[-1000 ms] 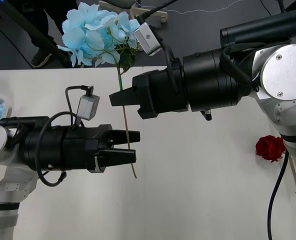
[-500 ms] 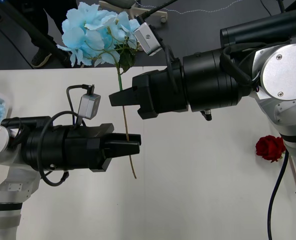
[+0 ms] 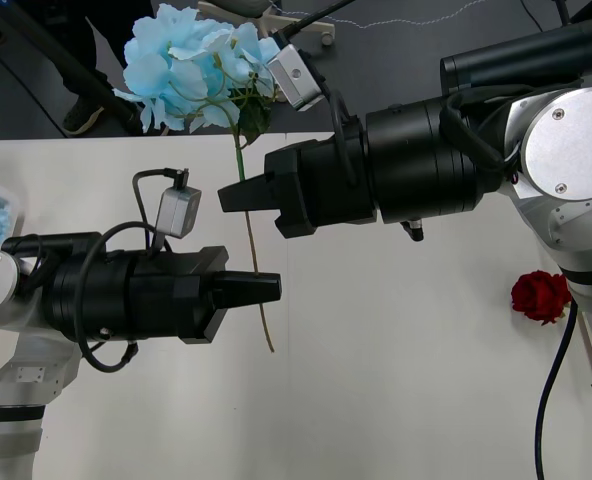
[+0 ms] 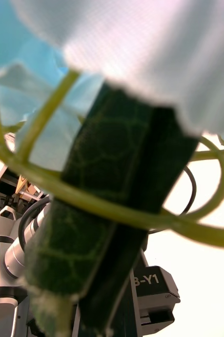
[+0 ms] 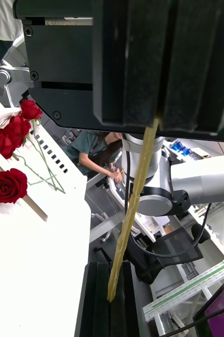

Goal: Put the red flowers into the right box and the blue flowers into the left box

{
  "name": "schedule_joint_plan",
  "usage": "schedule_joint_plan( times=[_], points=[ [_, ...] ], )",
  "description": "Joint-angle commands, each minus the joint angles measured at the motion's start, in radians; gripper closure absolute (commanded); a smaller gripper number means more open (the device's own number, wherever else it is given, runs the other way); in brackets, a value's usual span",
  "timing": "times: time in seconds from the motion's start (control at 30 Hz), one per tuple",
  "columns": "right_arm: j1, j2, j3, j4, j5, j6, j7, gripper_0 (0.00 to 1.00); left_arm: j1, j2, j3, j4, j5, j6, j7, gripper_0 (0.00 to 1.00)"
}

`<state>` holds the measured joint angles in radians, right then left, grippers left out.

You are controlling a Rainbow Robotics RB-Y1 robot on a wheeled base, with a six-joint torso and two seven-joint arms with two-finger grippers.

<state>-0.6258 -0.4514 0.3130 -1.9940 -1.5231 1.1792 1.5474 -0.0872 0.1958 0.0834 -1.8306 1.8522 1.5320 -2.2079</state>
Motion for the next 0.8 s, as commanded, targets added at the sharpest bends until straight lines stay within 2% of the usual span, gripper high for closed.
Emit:
schedule_joint_plan(
  times=[0.03,0.07,0.1,0.13,0.17,0.2,0.27,0.47,0.63,0.8],
  points=[
    [-0.028,0.016,-0.028,-0.019,-0.016,-0.010,0.040,1.00,0.014,-0.025,0.022,-0.039,0.015,0.007,0.109,1.00],
    [-0.028,0.016,-0.028,-0.019,-0.019,-0.010,0.040,0.94,0.014,-0.025,0.027,-0.039,0.015,0.010,0.111,1.00],
    [-0.028,0.016,-0.028,-0.019,-0.019,-0.010,0.042,0.67,0.014,-0.025,0.035,-0.039,0.013,0.016,0.112,1.00],
    [-0.028,0.016,-0.028,-0.019,-0.019,-0.010,0.040,0.55,0.014,-0.025,0.041,-0.039,0.015,0.020,0.114,1.00],
    [-0.028,0.016,-0.028,-0.019,-0.020,-0.010,0.040,0.55,0.014,-0.025,0.052,-0.041,0.015,0.028,0.116,1.00],
    [-0.028,0.016,-0.028,-0.019,-0.020,-0.010,0.040,0.36,0.014,-0.025,0.055,-0.041,0.015,0.030,0.117,1.00],
    [-0.028,0.016,-0.026,-0.019,-0.019,-0.012,0.042,0.21,0.014,-0.025,0.068,-0.045,0.015,0.037,0.119,1.00],
    [-0.028,0.016,-0.028,-0.019,-0.020,-0.015,0.048,0.07,0.014,0.002,0.110,-0.062,0.019,0.054,0.134,1.00],
    [-0.028,0.016,-0.028,-0.019,-0.017,-0.021,0.057,0.05,0.011,0.060,0.164,-0.071,0.039,0.054,0.143,1.00],
    [-0.028,0.008,-0.034,-0.019,-0.011,-0.024,0.068,0.04,0.012,0.203,0.303,-0.076,0.041,0.060,0.154,1.00]
  ],
)
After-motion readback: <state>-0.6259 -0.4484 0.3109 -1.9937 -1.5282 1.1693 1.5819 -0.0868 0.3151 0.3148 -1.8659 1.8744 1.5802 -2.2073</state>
